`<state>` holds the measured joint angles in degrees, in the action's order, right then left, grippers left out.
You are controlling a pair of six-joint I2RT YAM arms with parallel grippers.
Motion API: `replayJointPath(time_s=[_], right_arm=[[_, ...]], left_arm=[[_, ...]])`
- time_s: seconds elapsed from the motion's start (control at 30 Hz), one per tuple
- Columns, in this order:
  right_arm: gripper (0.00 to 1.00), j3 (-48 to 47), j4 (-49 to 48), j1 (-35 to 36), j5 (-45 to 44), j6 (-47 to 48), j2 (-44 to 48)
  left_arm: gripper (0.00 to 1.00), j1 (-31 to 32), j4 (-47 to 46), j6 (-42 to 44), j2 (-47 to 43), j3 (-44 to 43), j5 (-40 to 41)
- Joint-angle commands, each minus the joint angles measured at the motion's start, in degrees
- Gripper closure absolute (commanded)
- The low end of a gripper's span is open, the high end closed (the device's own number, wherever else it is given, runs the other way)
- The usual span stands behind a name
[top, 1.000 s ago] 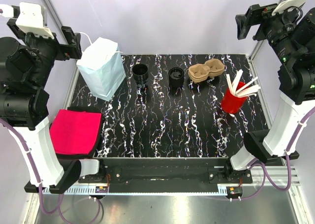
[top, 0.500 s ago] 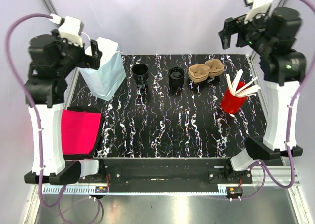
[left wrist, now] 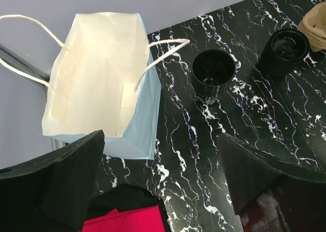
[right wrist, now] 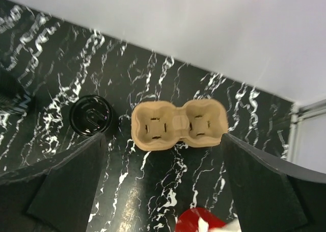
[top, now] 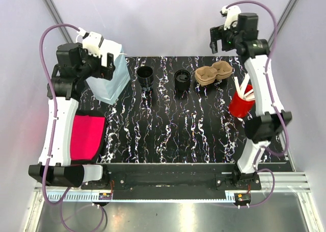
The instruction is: Pack the takeout coffee
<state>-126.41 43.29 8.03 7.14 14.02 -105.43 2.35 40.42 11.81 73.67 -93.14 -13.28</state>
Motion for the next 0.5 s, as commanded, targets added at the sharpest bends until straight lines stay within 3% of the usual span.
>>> replayJointPath(time_s=[0.0,0.3,0.47], right_arm=[[0.0,-4.5,-1.7,0.1,-0.3,-1.0,-6.7],[0.0,-19.6,1.0,-0.1,-4.4,0.7,-23.0],[0.01,-22.7,1.5,-0.1,-6.5,1.4,-28.7]], left_arm=[[0.01,-0.2,-6.8,0.3,-0.6,1.4,-0.7],[0.01,-0.1,-8.5,1.4,-1.1,4.5,0.6],[0.01,-0.2,-8.4,1.6,-1.5,5.3,1.2]])
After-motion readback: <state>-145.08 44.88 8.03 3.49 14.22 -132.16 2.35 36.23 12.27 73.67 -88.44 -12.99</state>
